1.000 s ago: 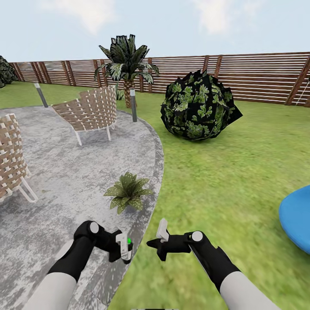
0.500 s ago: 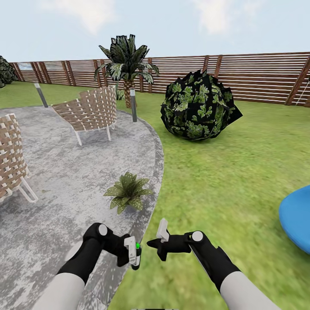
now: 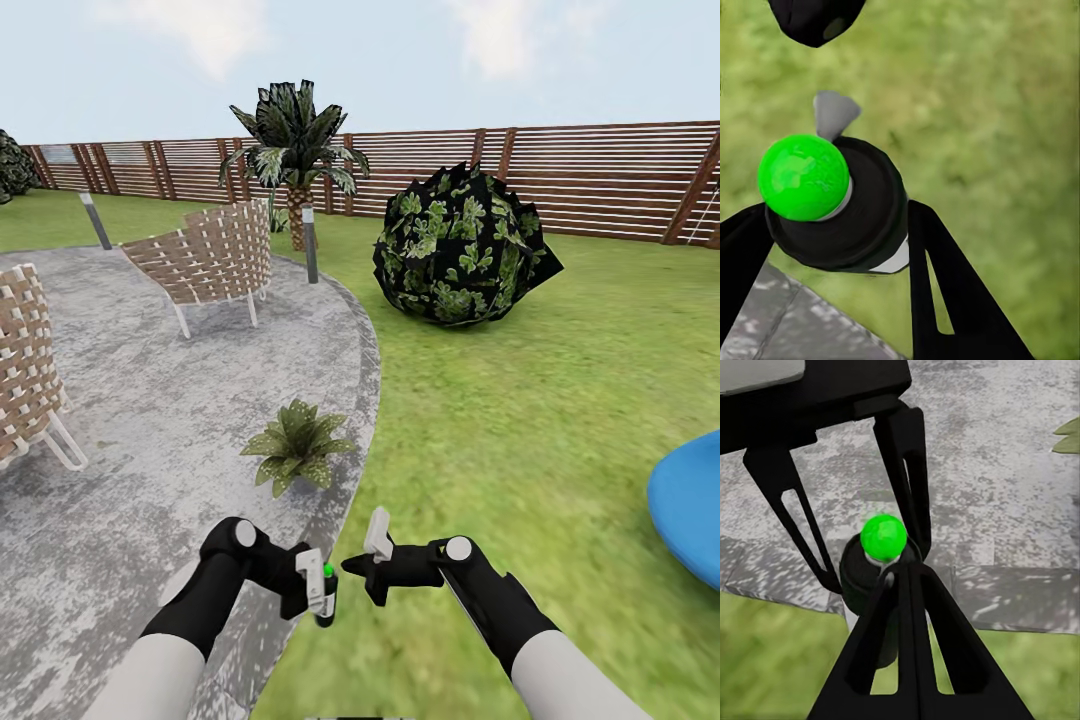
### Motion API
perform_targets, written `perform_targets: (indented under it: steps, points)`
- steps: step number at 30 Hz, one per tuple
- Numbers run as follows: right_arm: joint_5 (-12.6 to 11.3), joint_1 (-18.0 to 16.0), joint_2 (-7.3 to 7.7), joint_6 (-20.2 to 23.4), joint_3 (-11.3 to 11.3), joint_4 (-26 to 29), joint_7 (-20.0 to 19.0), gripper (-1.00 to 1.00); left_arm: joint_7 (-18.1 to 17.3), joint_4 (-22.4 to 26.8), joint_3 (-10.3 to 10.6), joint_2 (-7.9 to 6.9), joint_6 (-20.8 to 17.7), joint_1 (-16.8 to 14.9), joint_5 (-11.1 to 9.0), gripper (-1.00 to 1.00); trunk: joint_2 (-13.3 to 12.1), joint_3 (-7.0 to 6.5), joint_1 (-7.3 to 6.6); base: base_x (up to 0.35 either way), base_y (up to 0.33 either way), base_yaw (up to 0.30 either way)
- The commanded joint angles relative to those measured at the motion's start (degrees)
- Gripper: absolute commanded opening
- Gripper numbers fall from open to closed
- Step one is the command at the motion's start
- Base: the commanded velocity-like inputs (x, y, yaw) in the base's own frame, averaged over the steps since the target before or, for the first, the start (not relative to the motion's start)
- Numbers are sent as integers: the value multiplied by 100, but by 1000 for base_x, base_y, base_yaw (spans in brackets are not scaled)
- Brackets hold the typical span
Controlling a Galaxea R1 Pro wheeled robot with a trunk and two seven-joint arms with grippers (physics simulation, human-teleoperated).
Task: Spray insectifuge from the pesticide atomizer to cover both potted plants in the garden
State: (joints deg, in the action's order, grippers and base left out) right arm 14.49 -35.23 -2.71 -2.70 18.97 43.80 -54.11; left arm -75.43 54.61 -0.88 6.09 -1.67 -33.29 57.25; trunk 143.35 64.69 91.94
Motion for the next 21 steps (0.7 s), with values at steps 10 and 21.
perform_targets:
  steps: [10,21]
  points:
    - [54,-4,-2,-26,-14,6,-12,-100,-25,23,-9,5,-8,-4,-170,-100,2,5,-1,0,0,0]
    - [54,-3,-2,-28,-15,6,-12,-100,-25,9,101,5,-17,-3,-353,-100,2,5,-1,0,0,0]
